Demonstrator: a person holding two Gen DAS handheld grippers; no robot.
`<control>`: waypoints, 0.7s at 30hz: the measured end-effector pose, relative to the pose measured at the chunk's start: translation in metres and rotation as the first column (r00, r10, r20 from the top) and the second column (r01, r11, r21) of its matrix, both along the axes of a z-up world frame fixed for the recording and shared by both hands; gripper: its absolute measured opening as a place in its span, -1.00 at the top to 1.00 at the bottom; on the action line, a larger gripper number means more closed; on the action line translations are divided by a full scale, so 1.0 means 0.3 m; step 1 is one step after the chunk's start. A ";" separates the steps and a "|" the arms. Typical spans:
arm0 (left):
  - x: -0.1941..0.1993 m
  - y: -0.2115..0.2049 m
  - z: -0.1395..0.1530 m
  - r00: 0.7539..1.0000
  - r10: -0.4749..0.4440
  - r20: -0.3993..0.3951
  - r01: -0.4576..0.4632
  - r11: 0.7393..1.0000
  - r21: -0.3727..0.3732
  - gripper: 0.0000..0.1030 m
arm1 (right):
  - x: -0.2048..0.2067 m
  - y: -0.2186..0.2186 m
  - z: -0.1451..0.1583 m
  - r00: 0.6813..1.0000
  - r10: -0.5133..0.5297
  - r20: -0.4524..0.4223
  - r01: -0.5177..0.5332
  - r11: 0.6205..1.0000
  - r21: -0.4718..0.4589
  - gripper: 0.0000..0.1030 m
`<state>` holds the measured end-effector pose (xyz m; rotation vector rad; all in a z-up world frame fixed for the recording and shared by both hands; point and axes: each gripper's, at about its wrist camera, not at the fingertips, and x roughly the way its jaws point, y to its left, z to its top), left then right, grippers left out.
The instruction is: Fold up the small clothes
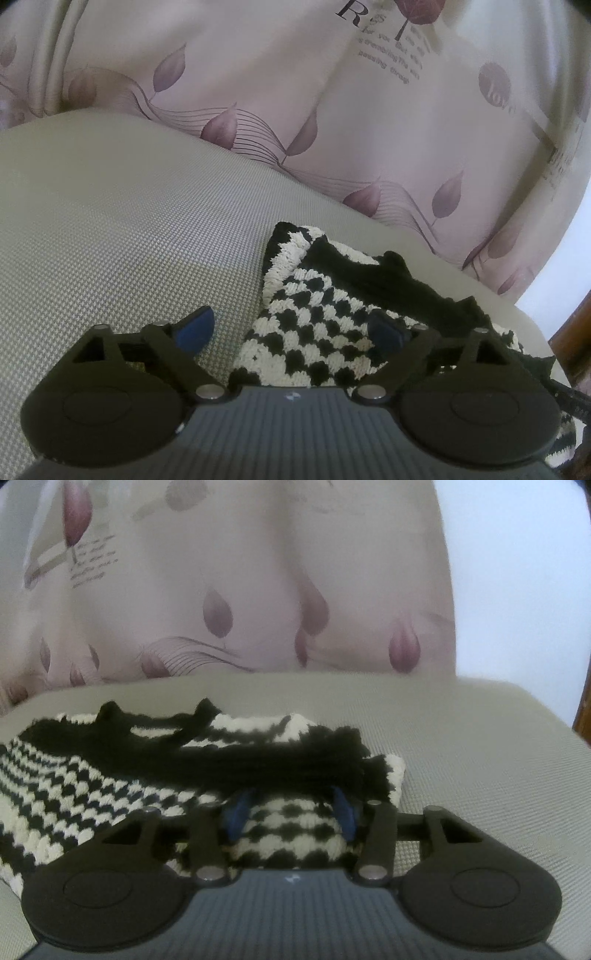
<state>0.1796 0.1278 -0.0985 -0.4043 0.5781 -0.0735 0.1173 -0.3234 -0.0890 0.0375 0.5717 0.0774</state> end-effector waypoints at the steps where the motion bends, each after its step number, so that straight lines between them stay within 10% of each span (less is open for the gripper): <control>1: 0.000 0.001 0.000 1.000 0.002 0.000 -0.002 1.000 -0.003 -0.78 | 0.004 0.012 0.002 1.000 -0.002 0.003 0.002 1.000 -0.023 0.04; 21: 0.012 -0.044 0.004 0.999 0.018 -0.027 -0.015 0.994 0.108 -0.87 | -0.001 0.052 -0.004 0.997 -0.078 0.024 0.081 0.986 -0.148 -0.46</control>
